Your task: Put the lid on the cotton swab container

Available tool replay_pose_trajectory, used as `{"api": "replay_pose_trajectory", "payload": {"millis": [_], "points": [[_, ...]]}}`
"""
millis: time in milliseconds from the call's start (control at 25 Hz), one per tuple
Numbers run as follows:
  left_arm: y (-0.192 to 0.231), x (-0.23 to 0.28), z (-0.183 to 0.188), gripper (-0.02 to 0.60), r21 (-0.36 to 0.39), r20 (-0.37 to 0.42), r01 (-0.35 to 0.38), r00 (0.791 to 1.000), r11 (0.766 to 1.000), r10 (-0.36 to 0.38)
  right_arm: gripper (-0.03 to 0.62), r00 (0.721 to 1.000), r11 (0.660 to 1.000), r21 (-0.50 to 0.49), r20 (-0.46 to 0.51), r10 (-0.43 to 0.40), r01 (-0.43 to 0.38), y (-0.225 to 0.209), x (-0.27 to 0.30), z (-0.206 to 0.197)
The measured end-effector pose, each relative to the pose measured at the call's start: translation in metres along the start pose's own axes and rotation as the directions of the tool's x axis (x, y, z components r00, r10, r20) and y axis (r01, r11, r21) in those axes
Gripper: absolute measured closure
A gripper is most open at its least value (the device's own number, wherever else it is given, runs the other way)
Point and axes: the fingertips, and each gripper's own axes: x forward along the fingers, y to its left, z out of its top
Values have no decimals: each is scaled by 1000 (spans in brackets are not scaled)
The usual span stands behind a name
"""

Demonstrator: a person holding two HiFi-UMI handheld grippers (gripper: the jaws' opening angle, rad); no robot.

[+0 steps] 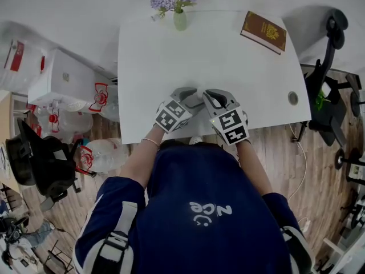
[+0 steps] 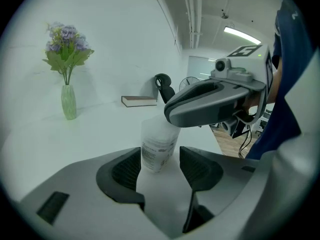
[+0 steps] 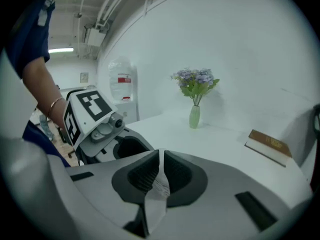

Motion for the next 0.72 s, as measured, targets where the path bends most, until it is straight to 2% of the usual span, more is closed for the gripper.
{"api": "replay_pose_trajectory", "payload": {"millis": [160, 360, 440, 560, 720], "points": [[-10, -20, -6, 324, -25, 30, -19, 999, 999, 19, 536, 995, 984, 177, 90, -36, 20, -9, -10, 6], [-21, -50, -7, 324, -60, 115, -50, 992, 997, 56, 534, 979, 973, 224, 176, -101, 60, -10, -30, 11], [-21, -64, 0, 324, -103, 178, -68, 980, 992, 85, 534, 973, 966, 243, 187, -132, 84, -10, -37, 5], [-19, -85, 13, 335, -174, 273, -102, 951, 979, 148, 535, 970, 956, 273, 182, -160, 106, -9, -49, -10], [-18, -108, 15, 368, -222, 320, -158, 920, 962, 225, 535, 965, 938, 313, 163, -208, 149, -8, -61, -28]]}}
